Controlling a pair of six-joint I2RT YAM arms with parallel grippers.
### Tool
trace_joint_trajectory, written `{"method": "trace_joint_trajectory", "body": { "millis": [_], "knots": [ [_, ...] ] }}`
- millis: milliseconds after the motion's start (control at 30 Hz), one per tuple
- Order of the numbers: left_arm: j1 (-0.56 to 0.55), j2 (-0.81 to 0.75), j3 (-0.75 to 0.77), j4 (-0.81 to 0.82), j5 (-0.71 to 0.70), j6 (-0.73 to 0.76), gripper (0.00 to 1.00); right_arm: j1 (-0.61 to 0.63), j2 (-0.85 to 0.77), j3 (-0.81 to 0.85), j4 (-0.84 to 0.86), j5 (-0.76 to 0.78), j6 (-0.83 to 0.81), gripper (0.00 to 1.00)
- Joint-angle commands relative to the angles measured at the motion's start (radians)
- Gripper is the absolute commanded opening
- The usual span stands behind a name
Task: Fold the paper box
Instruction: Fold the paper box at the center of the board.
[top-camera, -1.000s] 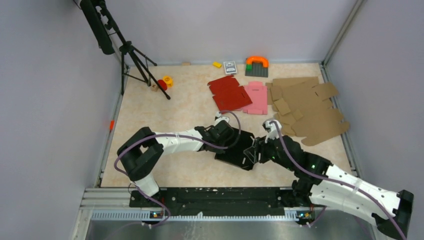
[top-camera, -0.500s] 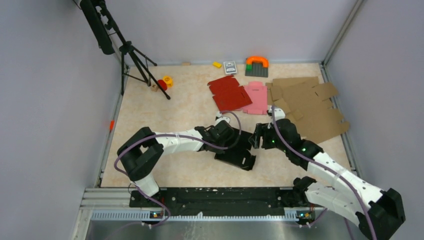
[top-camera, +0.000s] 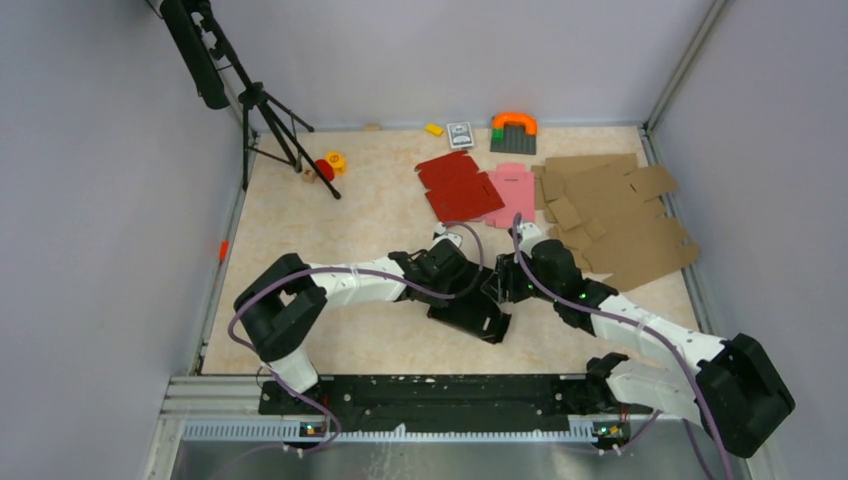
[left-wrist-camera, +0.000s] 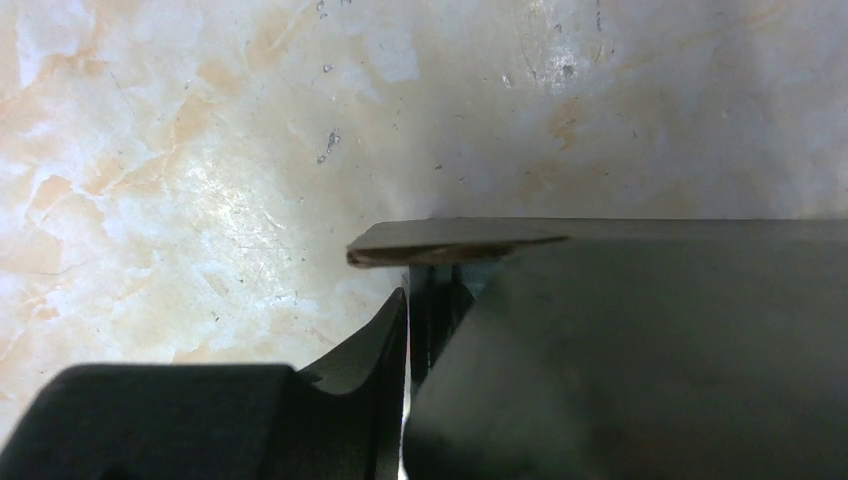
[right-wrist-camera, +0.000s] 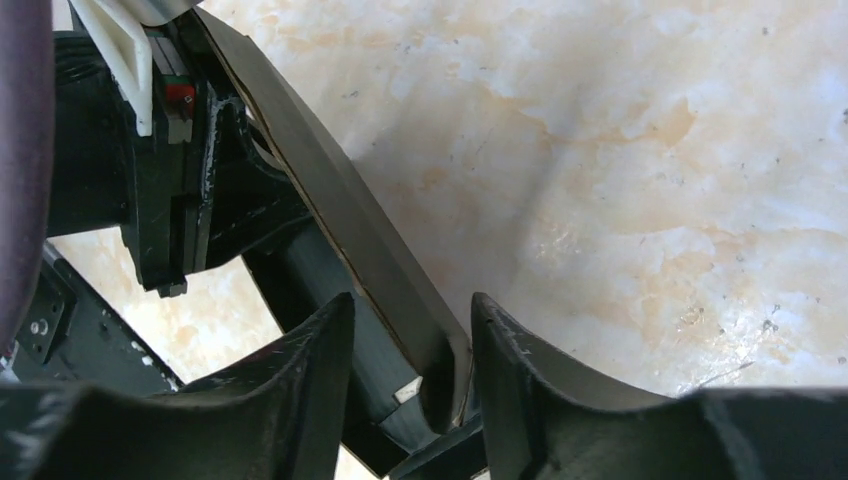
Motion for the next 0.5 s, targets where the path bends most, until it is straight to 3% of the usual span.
{"method": "trace_joint_trajectory", "body": {
  "millis": [0,167,467],
  "knots": [
    [0.001,0.017,0.000,-0.048,0.027,0.028,0.25,-0.004,0.013,0.000,0.110,-0.051,-0.035,0.44],
    [0.001,0.001,0.008,-0.048,0.071,0.038,0.28,-0.004,0.024,0.004,0.098,-0.050,-0.053,0.35],
    [0.051,-0.043,-0.027,-0.013,0.222,0.035,0.32,-0.004,0.005,-0.006,0.084,-0.026,-0.060,0.32]
  ]
}}
